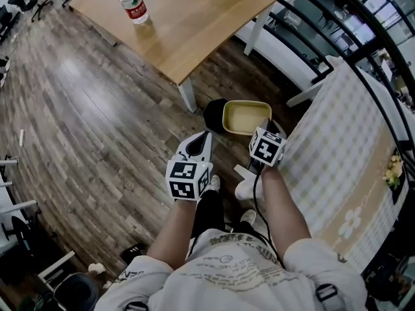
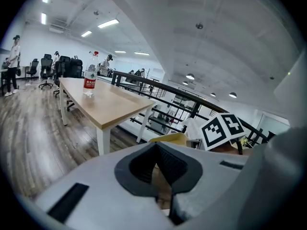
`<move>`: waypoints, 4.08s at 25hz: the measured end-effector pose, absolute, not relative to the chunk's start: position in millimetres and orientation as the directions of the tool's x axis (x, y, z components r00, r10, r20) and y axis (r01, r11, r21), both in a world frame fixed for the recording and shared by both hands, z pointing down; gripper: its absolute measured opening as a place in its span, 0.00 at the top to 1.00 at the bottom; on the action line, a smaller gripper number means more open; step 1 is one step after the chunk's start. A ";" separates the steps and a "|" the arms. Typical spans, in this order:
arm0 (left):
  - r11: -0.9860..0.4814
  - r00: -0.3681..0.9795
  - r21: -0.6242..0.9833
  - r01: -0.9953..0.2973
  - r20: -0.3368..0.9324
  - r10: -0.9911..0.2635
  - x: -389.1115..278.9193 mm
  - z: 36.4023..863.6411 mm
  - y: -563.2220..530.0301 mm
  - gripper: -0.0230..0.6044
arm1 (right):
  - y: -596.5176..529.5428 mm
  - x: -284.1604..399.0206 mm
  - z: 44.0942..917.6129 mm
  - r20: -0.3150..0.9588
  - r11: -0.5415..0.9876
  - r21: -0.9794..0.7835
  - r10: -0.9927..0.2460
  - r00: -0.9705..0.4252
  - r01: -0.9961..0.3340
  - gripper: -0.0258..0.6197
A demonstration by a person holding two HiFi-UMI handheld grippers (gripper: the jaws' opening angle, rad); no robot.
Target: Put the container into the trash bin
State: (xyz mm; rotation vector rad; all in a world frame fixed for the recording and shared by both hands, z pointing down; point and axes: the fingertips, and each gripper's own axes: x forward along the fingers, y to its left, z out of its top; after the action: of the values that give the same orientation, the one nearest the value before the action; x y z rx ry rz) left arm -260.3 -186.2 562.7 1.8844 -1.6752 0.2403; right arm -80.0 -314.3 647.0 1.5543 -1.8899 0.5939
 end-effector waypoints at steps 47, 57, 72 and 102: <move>-0.012 0.223 0.334 -0.943 0.603 -0.766 -326.0 681.3 -215.1 0.96 | -354.6 -164.3 820.6 0.778 0.180 0.033 -0.622 -0.088 -0.983 0.91; -0.055 0.252 0.339 -0.939 0.570 -0.782 -304.2 659.5 -224.8 0.96 | -334.2 -168.4 757.8 0.719 0.250 -0.116 -0.647 -0.255 -0.961 0.96; -0.274 0.376 0.280 -0.920 0.439 -0.816 -188.7 531.1 -254.0 0.96 | -312.2 -90.1 546.3 0.459 0.300 -0.146 -0.824 -0.333 -0.943 0.96; -0.788 0.787 0.087 -0.610 0.181 -0.589 173.6 326.8 -169.9 0.96 | -136.6 268.1 303.6 0.074 -0.159 -0.120 -0.986 0.151 -0.980 0.96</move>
State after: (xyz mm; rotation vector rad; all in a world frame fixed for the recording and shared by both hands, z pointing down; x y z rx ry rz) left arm 173.6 -169.9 326.8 2.8353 -0.9566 0.2176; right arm 268.1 -136.6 303.6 2.4162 -2.0644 0.2138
